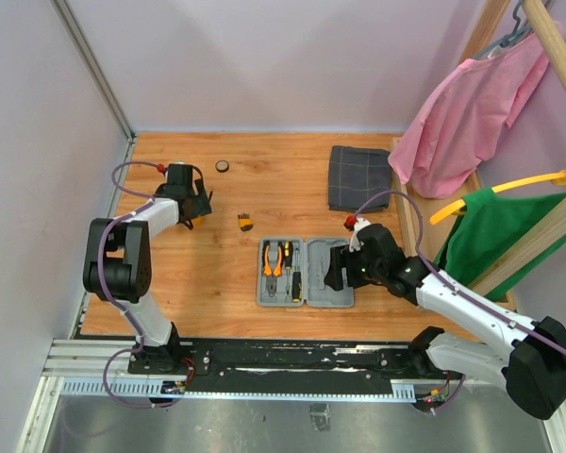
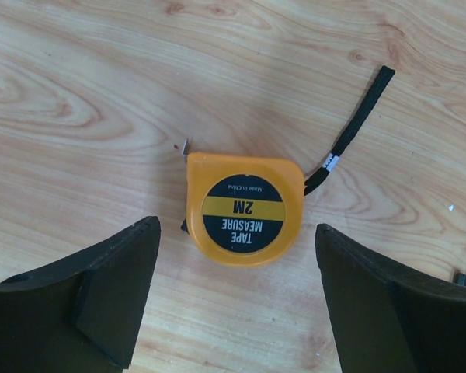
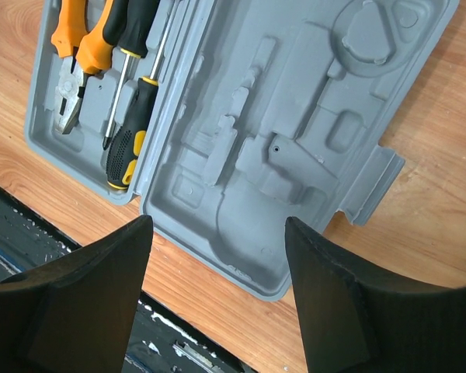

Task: Sort the tools into containers
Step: Pick up the engineering item from the center of the board.

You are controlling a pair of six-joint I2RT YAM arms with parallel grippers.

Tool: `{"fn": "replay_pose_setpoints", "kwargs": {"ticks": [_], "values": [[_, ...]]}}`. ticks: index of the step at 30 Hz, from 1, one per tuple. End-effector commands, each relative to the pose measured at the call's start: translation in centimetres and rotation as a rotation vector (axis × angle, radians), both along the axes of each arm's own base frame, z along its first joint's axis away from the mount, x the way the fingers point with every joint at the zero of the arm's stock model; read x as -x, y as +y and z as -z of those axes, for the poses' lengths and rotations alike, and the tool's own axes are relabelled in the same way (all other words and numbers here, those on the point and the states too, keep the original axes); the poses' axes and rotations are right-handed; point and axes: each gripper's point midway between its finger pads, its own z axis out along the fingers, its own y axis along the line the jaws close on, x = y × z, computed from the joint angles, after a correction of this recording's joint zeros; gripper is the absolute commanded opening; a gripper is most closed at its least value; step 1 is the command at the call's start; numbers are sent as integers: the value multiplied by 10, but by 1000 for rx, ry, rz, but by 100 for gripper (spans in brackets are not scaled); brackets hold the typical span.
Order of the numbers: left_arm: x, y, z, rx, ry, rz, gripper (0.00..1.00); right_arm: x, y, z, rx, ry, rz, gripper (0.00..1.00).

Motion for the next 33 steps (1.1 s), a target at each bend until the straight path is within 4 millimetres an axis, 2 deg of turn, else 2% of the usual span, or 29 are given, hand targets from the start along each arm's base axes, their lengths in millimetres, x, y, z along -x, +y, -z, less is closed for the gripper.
{"fn": "replay_pose_setpoints", "kwargs": {"ticks": [1, 5, 18, 23, 28, 33], "values": [[-17, 1, -5, 4, -35, 4, 84, 9, -1, 8, 10, 32, -14, 70], [-16, 1, 3, 6, -14, 6, 81, 11, -1, 10, 7, 44, -15, 71], [-20, 7, 11, -29, 3, -12, 78, 15, -1, 11, 2, 57, -19, 71], [-23, 7, 13, -30, 2, -11, 72, 16, -3, 12, 8, 60, -16, 71], [-23, 4, 7, -11, -20, -6, 57, 17, -3, 11, 7, 63, -13, 71], [-19, -13, -18, 66, -94, 18, 50, 16, -4, 9, 2, 53, -2, 71]]}}
